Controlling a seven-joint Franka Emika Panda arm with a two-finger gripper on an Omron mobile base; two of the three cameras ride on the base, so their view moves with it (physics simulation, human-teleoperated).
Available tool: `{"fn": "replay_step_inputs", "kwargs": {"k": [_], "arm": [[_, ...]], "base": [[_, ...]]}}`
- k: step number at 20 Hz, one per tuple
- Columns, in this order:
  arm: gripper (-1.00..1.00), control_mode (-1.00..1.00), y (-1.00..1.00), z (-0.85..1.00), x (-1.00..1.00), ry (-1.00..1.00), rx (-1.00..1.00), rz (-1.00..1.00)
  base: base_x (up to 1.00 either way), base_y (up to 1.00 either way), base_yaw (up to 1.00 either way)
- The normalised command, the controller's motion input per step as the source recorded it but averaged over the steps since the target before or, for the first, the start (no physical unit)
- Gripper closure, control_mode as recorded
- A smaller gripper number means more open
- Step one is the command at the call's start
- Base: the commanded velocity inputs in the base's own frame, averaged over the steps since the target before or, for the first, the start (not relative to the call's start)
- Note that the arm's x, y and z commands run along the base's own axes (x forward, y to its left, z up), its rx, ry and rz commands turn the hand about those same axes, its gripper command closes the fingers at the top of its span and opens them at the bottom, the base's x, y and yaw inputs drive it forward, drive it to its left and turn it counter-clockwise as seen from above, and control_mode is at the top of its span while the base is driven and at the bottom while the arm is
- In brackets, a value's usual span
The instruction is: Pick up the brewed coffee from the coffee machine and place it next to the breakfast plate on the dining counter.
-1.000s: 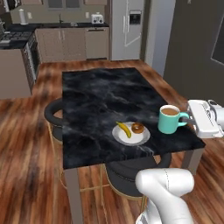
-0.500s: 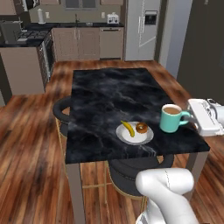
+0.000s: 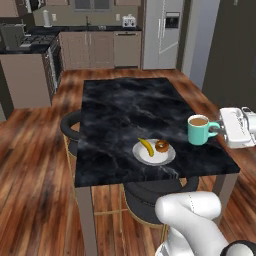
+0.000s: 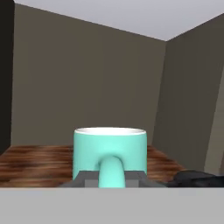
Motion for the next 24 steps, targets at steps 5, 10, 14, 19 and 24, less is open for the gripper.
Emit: {"fn": "replay_step_inputs", "kwargs": {"k": [5,10,14,19,24], "arm": [[1.00,-1.00,-0.09,-0.17,0.39,-0.02,-0.14,-0.23],[1.00,-1.00,-0.26,-0.30,0.37,-0.01,-0.06,-0.16],[1.00,-1.00,-0.43,-0.38,0.24,0.00,0.00,-0.04],[1.00,-1.00,-0.36,-0.40,0.12,-0.01,0.01,0.00],[1.00,-1.00,-0.35,-0.28,0.21,0.00,0.03,0.00]], "base": [[0.00,0.00,0.00],[0.00,0.00,0.00],[0.00,0.00,0.00],[0.00,0.00,0.00],[0.00,0.00,0.00]]}}
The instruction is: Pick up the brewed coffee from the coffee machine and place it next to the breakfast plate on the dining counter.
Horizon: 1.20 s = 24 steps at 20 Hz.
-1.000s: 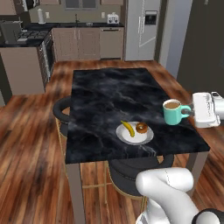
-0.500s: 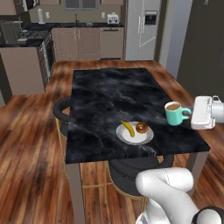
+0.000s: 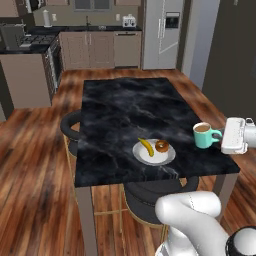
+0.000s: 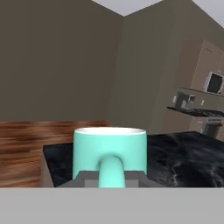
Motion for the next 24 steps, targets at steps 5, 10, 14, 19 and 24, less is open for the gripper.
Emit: {"fn": "replay_step_inputs", "kwargs": {"k": [5,10,14,19,24], "arm": [[1.00,-1.00,-0.26,-0.16,0.35,0.00,0.01,0.00],[1.00,-1.00,-0.07,-0.17,0.35,0.00,0.00,0.00],[1.00,-1.00,-0.01,-0.19,0.38,0.00,0.00,0.00],[1.00,-1.00,0.00,-0.26,0.34,0.00,0.00,0.00],[1.00,-1.00,0.00,-0.33,0.40,0.00,0.00,0.00]], "base": [[0.00,0.00,0.00],[0.00,0.00,0.00],[0.00,0.00,0.00],[0.00,0.00,0.00],[0.00,0.00,0.00]]}}
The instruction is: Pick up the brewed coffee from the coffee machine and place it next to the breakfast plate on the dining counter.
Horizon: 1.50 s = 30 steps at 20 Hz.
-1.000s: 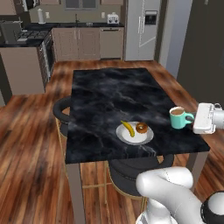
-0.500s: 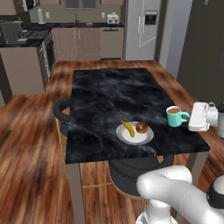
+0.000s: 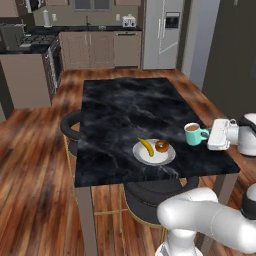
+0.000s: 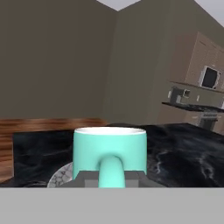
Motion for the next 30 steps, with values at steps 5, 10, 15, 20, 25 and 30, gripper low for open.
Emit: {"fn": "replay_step_inputs", "kwargs": {"k": [5,10,15,20,25,30], "arm": [[1.00,-1.00,0.00,-0.34,0.46,0.00,0.00,0.00],[1.00,-1.00,0.00,-0.42,0.41,0.00,0.00,0.00],[1.00,-1.00,-0.10,-0.44,0.36,0.00,0.00,0.00],[1.00,-1.00,-0.16,-0.38,0.40,0.00,0.00,0.00],[1.00,-1.00,-0.23,-0.31,0.38,0.00,0.00,0.00],[1.00,-1.00,-0.28,-0.30,0.25,0.00,0.00,0.02]], "base": [[0.00,0.00,0.00],[0.00,0.00,0.00],[0.00,0.00,0.00],[0.00,0.00,0.00],[0.00,0.00,0.00],[0.00,0.00,0.00]]}}
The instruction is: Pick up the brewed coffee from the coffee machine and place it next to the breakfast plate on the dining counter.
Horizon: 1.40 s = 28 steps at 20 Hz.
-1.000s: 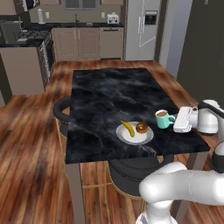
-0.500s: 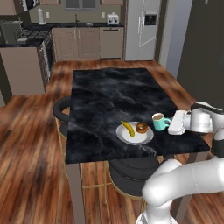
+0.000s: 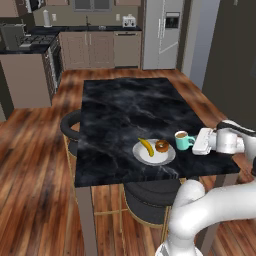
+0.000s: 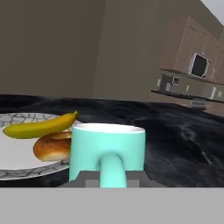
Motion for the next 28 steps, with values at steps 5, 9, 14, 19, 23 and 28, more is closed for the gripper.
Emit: {"fn": "replay_step_inputs", "kwargs": {"k": [5,9,14,19,23,28], "arm": [[1.00,-1.00,-0.12,-0.36,0.21,0.00,0.00,0.02],[1.00,-1.00,-0.01,-0.42,0.21,0.00,0.00,0.02],[1.00,-1.00,0.12,-0.29,0.05,0.00,-0.01,0.04],[-1.00,-1.00,0.17,0.00,-0.05,0.00,-0.02,0.05],[-1.00,-1.00,0.10,0.00,-0.14,0.00,-0.02,0.04],[-1.00,-1.00,0.04,0.03,-0.18,0.00,-0.02,0.03]], "base": [[0.00,0.00,0.00],[0.00,0.00,0.00],[0.00,0.00,0.00],[0.00,0.00,0.00],[0.00,0.00,0.00],[0.00,0.00,0.00]]}}
